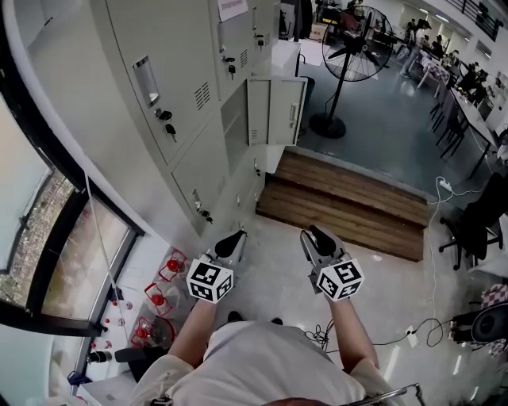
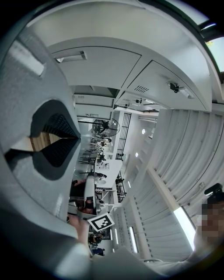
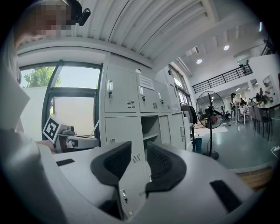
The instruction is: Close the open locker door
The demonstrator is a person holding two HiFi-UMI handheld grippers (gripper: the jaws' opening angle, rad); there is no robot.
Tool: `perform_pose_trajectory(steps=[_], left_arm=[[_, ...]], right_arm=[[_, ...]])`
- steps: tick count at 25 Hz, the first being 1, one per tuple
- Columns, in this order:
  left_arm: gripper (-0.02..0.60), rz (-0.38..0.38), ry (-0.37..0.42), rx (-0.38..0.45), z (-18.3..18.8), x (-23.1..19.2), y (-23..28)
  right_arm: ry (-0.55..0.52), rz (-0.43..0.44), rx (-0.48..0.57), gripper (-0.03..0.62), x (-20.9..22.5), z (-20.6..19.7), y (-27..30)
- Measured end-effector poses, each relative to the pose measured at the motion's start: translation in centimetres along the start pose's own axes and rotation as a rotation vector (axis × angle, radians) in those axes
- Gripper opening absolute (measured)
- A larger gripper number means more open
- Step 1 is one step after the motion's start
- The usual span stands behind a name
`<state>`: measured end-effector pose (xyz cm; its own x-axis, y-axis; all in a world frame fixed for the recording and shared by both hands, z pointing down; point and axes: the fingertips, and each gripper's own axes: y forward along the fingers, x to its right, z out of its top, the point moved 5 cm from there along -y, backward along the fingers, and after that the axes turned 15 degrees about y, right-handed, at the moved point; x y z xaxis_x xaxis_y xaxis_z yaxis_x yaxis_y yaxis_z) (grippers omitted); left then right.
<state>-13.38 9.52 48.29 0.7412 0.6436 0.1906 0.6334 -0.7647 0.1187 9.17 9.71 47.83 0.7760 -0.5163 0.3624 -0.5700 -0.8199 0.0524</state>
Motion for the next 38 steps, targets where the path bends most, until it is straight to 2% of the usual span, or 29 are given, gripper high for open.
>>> perform_pose_trajectory(steps=[22, 30, 38], left_arm=[[0.015, 0.069, -0.038, -0.060, -1.6, 5.5, 1.8], [0.015, 0.062, -0.036, -0.068, -2.2, 4.1, 3.1], [0.015, 0.036, -0.026, -0.061, -2.8, -0.2, 6.4]], right_arm=[[0.027, 0.060, -0.068, 0.112, 5.2, -0.6, -2.4], [0.033, 0.060, -0.075, 0.112, 6.0, -1.0, -0.6], [0.036, 0.044, -0.078, 0.112, 7.0, -0.4, 3.8]])
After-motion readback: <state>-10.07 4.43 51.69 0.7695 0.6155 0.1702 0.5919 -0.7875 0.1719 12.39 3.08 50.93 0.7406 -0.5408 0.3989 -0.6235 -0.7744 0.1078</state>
